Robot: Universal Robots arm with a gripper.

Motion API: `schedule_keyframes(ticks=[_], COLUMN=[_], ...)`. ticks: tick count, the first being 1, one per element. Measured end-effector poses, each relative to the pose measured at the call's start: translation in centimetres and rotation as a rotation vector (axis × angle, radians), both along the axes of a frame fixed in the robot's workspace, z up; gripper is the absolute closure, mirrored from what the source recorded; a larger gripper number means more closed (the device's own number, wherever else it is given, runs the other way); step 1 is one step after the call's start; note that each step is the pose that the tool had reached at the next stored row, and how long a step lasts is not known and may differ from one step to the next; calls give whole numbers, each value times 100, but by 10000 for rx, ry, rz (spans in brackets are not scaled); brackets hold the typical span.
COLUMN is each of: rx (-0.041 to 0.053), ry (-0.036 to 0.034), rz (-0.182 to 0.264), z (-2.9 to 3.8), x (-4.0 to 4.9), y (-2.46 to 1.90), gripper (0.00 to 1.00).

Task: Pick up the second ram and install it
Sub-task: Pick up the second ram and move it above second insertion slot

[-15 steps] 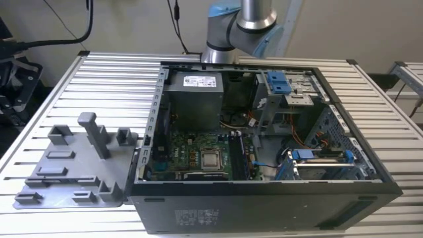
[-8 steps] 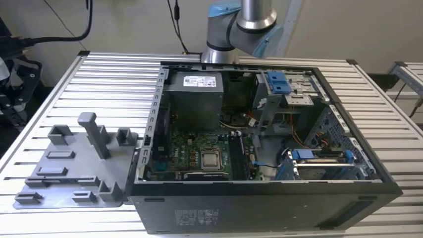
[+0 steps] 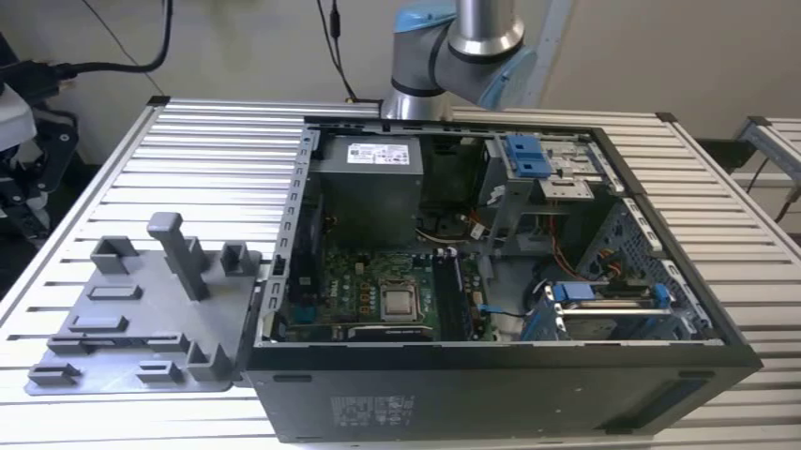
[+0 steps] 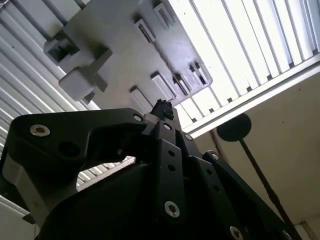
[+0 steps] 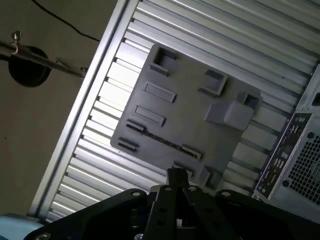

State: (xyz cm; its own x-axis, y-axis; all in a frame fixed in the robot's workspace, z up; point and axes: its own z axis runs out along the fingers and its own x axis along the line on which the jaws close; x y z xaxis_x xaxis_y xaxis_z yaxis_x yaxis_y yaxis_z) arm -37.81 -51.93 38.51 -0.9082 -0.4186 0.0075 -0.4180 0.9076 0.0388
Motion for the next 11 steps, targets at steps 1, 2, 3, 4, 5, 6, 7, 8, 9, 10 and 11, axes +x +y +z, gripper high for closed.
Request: schedule_keyframes(ticks=[1,2,3,4,5,6,7,8,9,10,11], rx=[0,0,0,0,0,0,0,0,0,0,0], ry=[0,-1,0,0,0,0,0,0,0,0,0], rz=[150,308,458,608,758,907,1053,1207,1347,1488,1618], z=[0,0,0,0,0,0,0,0,0,0,0], x=[0,0,0,0,0,0,0,0,0,0,0], y=[0,0,0,0,0,0,0,0,0,0,0], gripper=[89,89,89,89,89,89,89,89,89,89,89])
